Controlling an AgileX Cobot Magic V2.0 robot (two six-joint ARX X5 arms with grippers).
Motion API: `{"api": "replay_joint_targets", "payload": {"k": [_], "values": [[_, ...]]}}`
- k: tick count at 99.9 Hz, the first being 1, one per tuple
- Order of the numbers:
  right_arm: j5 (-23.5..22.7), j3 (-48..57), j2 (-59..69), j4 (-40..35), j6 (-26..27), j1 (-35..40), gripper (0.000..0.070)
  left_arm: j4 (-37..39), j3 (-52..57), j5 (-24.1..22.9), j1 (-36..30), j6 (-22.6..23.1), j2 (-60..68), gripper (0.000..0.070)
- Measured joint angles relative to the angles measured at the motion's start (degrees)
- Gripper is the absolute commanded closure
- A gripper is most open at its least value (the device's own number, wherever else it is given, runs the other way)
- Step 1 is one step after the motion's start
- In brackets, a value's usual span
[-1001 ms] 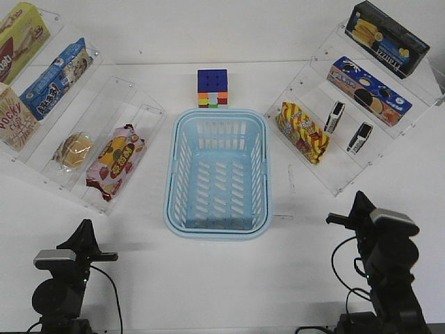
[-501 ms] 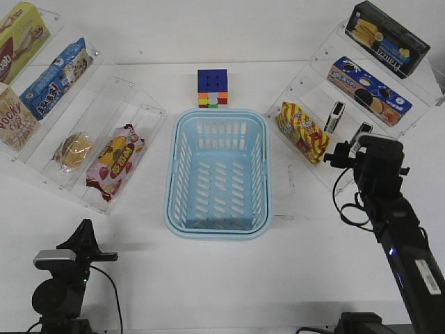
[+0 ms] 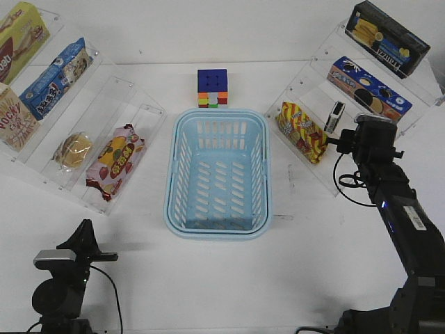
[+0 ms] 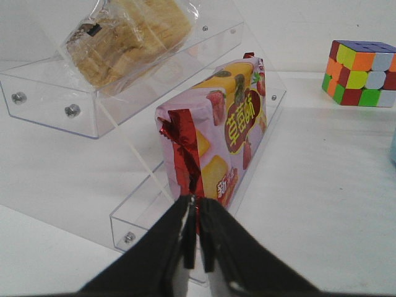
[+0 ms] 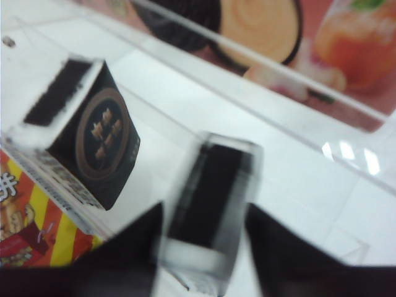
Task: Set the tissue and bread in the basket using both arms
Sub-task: 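Reach the right gripper to the shelf and grasp the black-and-white box, then carry the black box with the right gripper and drop it into the basket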
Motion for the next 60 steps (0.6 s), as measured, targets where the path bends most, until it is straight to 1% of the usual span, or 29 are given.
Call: {"api": "replay_joint_targets", "payload": {"k": [13, 24, 32, 37, 41, 50, 55, 60], "values": [[0.0, 0.1, -0.5, 0.1, -1.2, 0.0, 0.07, 0.0, 0.0, 0.0, 0.0, 0.0, 0.0, 0.0699], [-0.1, 0.1, -4.5, -1.3, -2.8, 0.1, 0.07, 0.0, 0.0, 0.0, 0.0, 0.0, 0.0, 0.0699], [-2.2, 0.1, -10.6, -1.8, -3.2, 0.5, 0.07, 0.0, 0.0, 0.0, 0.0, 0.0, 0.0, 0.0699], [-5.1, 0.1, -14.8, -1.8, -3.2, 1.3, 0.07, 0.0, 0.0, 0.0, 0.0, 0.0, 0.0, 0.0699], [-8.3, 0.5, -17.9, -1.7, -2.9, 2.3, 0.07, 0.0, 0.0, 0.0, 0.0, 0.0, 0.0, 0.0699], [-18.0, 1.2, -22.7, -0.5, -1.4, 5.7, 0.07, 0.0, 0.0, 0.0, 0.0, 0.0, 0.0, 0.0699], [-24.0, 1.4, -23.8, 0.1, -0.7, 8.3, 0.07, 0.0, 0.0, 0.0, 0.0, 0.0, 0.0, 0.0699], [-28.8, 1.4, -23.8, 0.5, -0.3, 11.5, 0.07, 0.0, 0.0, 0.0, 0.0, 0.0, 0.0, 0.0699]]}}
